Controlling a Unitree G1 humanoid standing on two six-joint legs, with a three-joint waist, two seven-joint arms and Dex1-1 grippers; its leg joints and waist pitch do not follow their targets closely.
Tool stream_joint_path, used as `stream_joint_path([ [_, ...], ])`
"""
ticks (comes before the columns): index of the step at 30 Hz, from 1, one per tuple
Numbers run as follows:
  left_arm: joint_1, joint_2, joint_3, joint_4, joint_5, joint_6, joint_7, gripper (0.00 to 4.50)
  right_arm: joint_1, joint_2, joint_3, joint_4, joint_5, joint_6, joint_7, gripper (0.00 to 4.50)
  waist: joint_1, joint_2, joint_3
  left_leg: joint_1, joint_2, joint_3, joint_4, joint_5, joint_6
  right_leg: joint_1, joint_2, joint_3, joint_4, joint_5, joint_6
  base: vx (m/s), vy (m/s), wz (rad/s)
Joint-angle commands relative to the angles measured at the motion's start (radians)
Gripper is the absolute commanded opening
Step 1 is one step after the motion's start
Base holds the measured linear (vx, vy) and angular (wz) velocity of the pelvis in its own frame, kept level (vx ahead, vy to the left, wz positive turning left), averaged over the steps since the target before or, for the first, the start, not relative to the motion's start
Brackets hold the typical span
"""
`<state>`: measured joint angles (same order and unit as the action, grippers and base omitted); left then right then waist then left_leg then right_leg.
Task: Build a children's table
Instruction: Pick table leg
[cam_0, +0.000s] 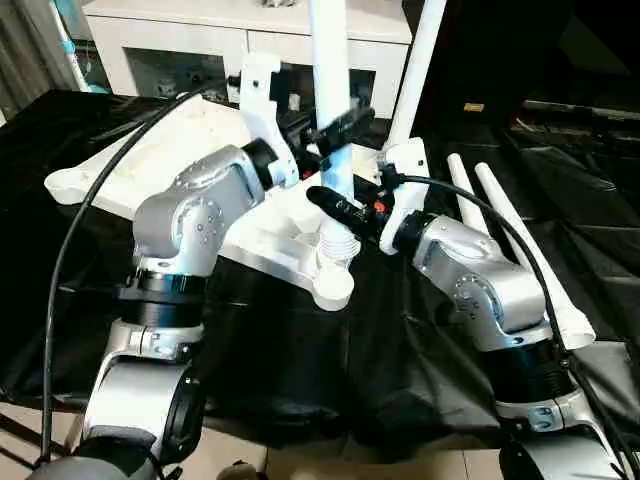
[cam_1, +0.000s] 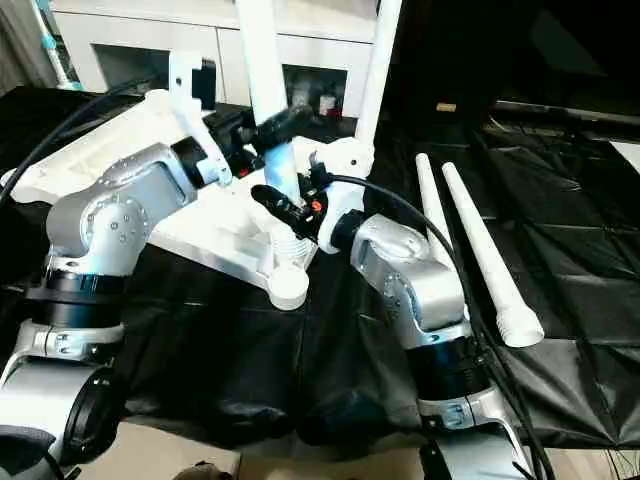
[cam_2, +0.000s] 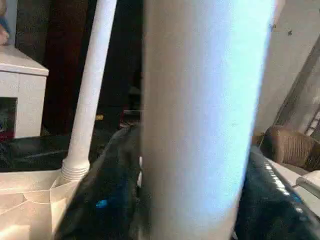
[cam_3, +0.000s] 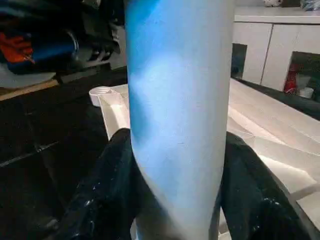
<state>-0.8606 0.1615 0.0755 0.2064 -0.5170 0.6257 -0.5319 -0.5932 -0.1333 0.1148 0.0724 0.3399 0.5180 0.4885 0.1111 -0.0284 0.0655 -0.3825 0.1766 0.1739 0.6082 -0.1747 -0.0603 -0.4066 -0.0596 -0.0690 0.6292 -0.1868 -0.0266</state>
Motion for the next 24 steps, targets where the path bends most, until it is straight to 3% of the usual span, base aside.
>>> stream_joint_path([
  [1, -0.015, 0.017, 0.008, -0.02, 0.009, -0.006, 0.0, 2.16, 0.007, -0.005, -0.018, -0.031, -0.011, -0.013, -0.008, 1.86, -0.001, 0.018, -0.083, 0.018, 0.048, -0.02, -0.067, -0.125, -0.015, 0.067, -0.082, 0.055, -0.06, -0.027, -0.194, 0.0, 0.0, 0.0],
  [4, -0.011, 0.03, -0.005, -0.029, 0.015, -0.005, -0.011, 1.91, 0.008, -0.01, -0.011, -0.034, -0.018, -0.02, -0.004, 1.86, -0.001, 0.018, -0.084, 0.019, 0.048, -0.02, -0.067, -0.121, -0.016, 0.067, -0.082, 0.054, -0.058, -0.017, -0.194, 0.0, 0.0, 0.0],
  [10, 0.003, 0.044, -0.026, -0.071, 0.003, 0.016, -0.049, 1.84, 0.01, -0.02, 0.002, -0.042, -0.016, -0.024, 0.02, 1.86, -0.002, 0.015, -0.082, 0.019, 0.049, -0.019, -0.068, -0.126, -0.016, 0.066, -0.082, 0.055, -0.059, -0.031, -0.193, 0.0, 0.0, 0.0],
  [11, 0.005, 0.045, -0.027, -0.074, 0.002, 0.017, -0.051, 1.84, 0.011, -0.02, 0.002, -0.042, -0.015, -0.023, 0.019, 2.42, -0.002, 0.014, -0.082, 0.019, 0.047, -0.018, -0.067, -0.128, -0.015, 0.066, -0.083, 0.056, -0.061, -0.038, -0.191, 0.0, 0.0, 0.0],
  [17, 0.009, 0.075, -0.054, -0.1, -0.011, 0.037, -0.117, 1.84, -0.004, -0.043, -0.006, -0.037, 0.007, 0.013, 0.066, 3.02, -0.002, 0.012, -0.081, 0.019, 0.048, -0.018, -0.068, -0.126, -0.013, 0.066, -0.082, 0.056, -0.06, -0.056, -0.183, 0.0, 0.0, 0.0],
  [24, 0.014, 0.114, -0.088, -0.132, -0.029, 0.061, -0.204, 1.84, -0.02, -0.124, -0.015, -0.057, 0.088, 0.119, 0.199, 3.04, 0.001, 0.01, -0.081, 0.018, 0.048, -0.017, -0.066, -0.124, -0.001, 0.067, -0.083, 0.056, -0.062, -0.064, -0.191, 0.0, 0.0, 0.0],
])
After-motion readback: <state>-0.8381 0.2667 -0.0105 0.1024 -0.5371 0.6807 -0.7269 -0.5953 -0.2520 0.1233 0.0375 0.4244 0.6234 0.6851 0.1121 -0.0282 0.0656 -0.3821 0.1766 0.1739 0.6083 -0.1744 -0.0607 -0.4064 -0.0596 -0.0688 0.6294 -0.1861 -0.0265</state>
